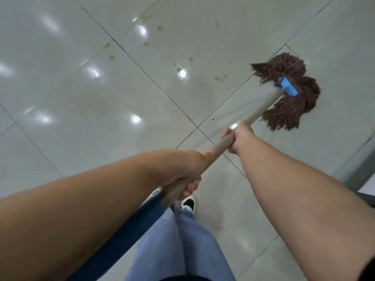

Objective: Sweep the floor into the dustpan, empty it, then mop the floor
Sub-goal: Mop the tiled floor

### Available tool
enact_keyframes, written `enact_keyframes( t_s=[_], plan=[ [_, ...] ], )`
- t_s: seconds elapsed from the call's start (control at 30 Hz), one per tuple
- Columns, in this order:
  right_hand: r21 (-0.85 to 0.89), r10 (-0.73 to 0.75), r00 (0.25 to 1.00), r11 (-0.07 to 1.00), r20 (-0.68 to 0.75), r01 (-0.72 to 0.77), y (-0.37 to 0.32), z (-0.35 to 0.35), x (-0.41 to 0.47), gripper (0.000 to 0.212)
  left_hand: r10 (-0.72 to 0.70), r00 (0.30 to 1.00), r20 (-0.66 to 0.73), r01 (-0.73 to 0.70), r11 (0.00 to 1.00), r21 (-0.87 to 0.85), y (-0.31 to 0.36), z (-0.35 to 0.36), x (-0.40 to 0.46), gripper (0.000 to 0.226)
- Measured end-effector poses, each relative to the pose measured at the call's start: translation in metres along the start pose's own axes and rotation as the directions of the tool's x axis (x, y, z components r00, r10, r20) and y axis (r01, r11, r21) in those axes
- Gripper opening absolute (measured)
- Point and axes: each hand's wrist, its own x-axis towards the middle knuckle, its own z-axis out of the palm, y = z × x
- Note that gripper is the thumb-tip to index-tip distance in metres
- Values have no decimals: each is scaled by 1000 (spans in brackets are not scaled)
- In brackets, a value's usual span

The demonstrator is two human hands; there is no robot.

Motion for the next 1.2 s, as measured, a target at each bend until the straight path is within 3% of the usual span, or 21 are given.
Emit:
enact_keyframes(
  t_s=[0.23, 0.33, 0.53, 0.8, 0.93, 1.1, 1.2],
  plan=[
    [10, 46, 998, 999, -52, -46, -132, 12, 29, 32, 54, 997, 56, -56, 998, 30, 134, -9, -10, 60],
    [-27, 40, 998, 999, -57, -42, -196, 9, 51, 33, 69, 987, 146, -71, 997, 11, 197, -3, -9, 58],
    [-38, 48, 997, 998, -60, -50, -311, -11, 86, 31, 89, 979, 183, -86, 996, -21, 314, 29, -9, 55],
    [-4, 20, 1000, 1000, 7, -20, -482, -47, 155, 35, 20, 998, 61, -19, 1000, -19, 491, 88, 17, 59],
    [-80, 13, 1000, 997, 7, -13, -589, -78, 203, 32, -15, 998, 59, 17, 999, -27, 599, 136, 40, 57],
    [-81, -79, 997, 994, -15, 77, -713, -111, 237, 32, 82, 991, 109, -75, 995, -72, 720, 181, 48, 58],
    [-79, -74, 997, 994, -5, 73, -743, -121, 247, 34, 143, 982, 125, -130, 986, -101, 748, 190, 50, 51]
  ],
)
